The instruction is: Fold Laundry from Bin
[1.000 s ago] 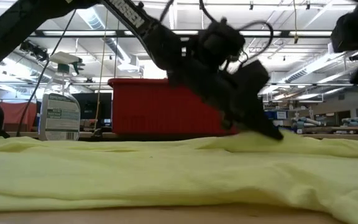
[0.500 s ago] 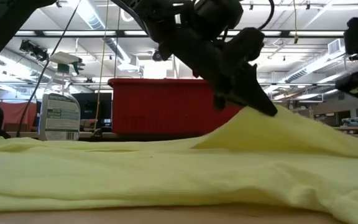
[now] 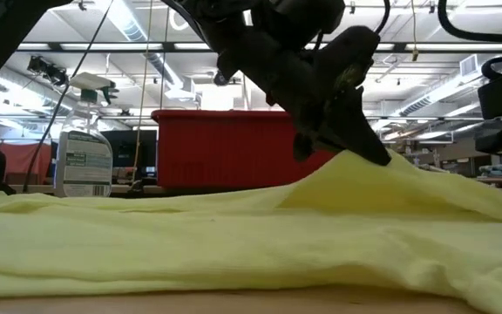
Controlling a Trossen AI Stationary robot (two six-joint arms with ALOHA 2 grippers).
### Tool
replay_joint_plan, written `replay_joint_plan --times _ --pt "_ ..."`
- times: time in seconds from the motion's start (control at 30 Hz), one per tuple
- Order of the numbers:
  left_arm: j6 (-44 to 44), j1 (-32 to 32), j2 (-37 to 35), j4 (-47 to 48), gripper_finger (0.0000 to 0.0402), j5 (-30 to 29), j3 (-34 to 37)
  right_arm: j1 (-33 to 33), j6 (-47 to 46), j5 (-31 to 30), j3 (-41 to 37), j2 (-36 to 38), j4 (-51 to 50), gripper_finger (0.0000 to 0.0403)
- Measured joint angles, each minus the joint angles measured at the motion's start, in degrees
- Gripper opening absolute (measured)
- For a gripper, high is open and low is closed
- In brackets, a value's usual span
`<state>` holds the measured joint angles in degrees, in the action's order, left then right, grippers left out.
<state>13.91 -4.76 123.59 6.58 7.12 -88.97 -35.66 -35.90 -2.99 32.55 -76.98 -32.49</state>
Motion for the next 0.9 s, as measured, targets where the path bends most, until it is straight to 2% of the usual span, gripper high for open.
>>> replay_joint_plan --times 0.1,0.3,0.43,0.53,0.63,0.77,0.9 --pt "0.20 0.01 0.02 0.99 0.0006 -0.42 0.00 0.00 -0.11 2.52 1.63 2.12 -1.06 0.0013" --pt "0.74 0.51 0.02 0.32 0.0006 -0.66 0.00 1.22 -2.75 9.05 3.73 8.43 -2.61 0.0008" --pt "1.05 0.79 0.02 1.48 0.0006 -0.83 0.00 5.35 -3.56 12.76 4.01 12.71 -6.17 0.0007" --pt "1.03 1.30 0.04 1.81 0.0006 -1.86 0.00 8.95 -4.43 12.86 4.01 15.77 -10.38 0.0011" --pt "1.05 2.22 0.04 1.50 0.0006 -2.63 0.00 11.52 -4.08 10.21 4.01 18.11 -13.17 0.0017" --pt "1.04 3.53 0.04 1.77 0.0006 -2.82 0.00 13.18 -3.52 6.96 4.01 18.92 -13.77 0.0034" --pt "1.73 4.00 0.04 1.78 0.0006 -3.00 0.00 13.34 -4.78 7.41 3.51 18.24 -12.15 0.0057"
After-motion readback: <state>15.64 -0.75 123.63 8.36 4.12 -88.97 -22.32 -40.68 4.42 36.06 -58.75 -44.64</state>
